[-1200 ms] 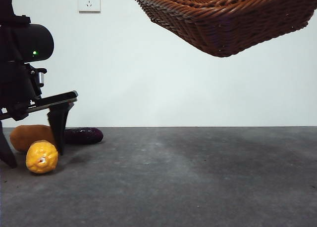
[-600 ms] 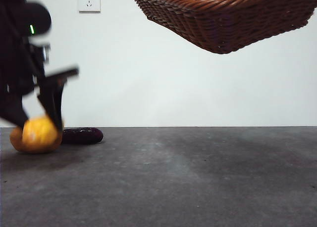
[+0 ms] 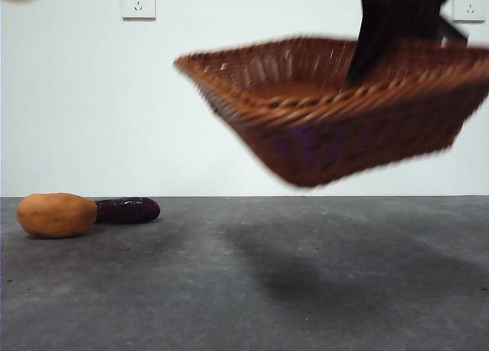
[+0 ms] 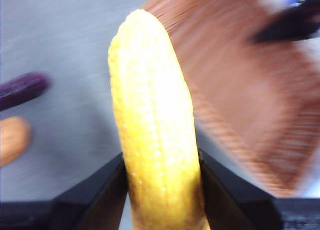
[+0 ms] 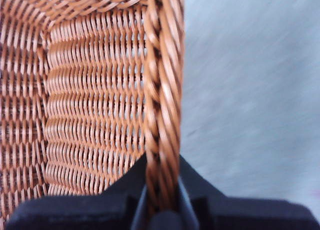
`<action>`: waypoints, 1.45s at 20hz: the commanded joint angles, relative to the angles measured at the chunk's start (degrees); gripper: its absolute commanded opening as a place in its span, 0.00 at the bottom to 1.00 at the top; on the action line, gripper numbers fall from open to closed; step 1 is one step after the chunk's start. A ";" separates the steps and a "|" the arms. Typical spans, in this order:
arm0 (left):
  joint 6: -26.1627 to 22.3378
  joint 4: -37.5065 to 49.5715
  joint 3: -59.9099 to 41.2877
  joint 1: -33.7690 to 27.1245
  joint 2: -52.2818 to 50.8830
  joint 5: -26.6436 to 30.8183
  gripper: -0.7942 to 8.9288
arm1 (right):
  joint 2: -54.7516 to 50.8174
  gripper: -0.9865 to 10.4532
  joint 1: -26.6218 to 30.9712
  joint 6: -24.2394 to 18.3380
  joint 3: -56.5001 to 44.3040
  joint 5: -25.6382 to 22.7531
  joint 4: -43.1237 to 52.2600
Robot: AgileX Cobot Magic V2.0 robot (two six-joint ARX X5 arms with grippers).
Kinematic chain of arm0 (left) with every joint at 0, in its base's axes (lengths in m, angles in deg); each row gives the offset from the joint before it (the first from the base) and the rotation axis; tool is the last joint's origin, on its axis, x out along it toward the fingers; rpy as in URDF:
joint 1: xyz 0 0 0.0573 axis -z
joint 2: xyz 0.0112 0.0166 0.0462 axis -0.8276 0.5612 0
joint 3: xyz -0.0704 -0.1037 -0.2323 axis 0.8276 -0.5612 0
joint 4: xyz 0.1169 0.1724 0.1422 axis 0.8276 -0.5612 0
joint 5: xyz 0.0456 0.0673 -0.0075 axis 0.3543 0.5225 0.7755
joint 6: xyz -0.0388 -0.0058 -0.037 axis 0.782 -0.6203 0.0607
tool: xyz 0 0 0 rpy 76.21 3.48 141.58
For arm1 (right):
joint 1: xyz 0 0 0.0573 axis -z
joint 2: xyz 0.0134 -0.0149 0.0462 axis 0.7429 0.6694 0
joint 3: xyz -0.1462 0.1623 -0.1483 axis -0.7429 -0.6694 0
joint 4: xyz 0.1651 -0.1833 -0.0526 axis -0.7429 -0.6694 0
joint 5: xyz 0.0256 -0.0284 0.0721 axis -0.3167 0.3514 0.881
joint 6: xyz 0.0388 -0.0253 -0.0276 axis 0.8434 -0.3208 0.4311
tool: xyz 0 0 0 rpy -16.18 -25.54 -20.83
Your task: Help me put the vegetables on the table into the basket
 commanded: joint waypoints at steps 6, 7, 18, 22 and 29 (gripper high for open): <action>-0.63 9.31 -0.42 18.40 8.48 -0.26 0.07 | 2.27 0.07 -4.37 5.73 -6.19 2.45 5.90; -0.61 12.76 -0.42 21.31 12.04 -0.11 0.07 | 2.47 0.07 -5.22 5.70 -6.19 2.40 6.23; -2.14 19.54 -0.42 25.99 35.54 2.56 0.07 | 2.47 0.07 -5.99 5.73 -6.19 1.60 7.15; -2.16 19.43 -0.42 26.01 35.80 2.27 0.53 | 2.47 0.07 -5.99 5.64 -6.19 1.51 7.43; -2.14 19.39 0.07 26.01 35.08 0.48 0.66 | 2.47 0.07 -5.99 5.64 -6.19 1.07 8.63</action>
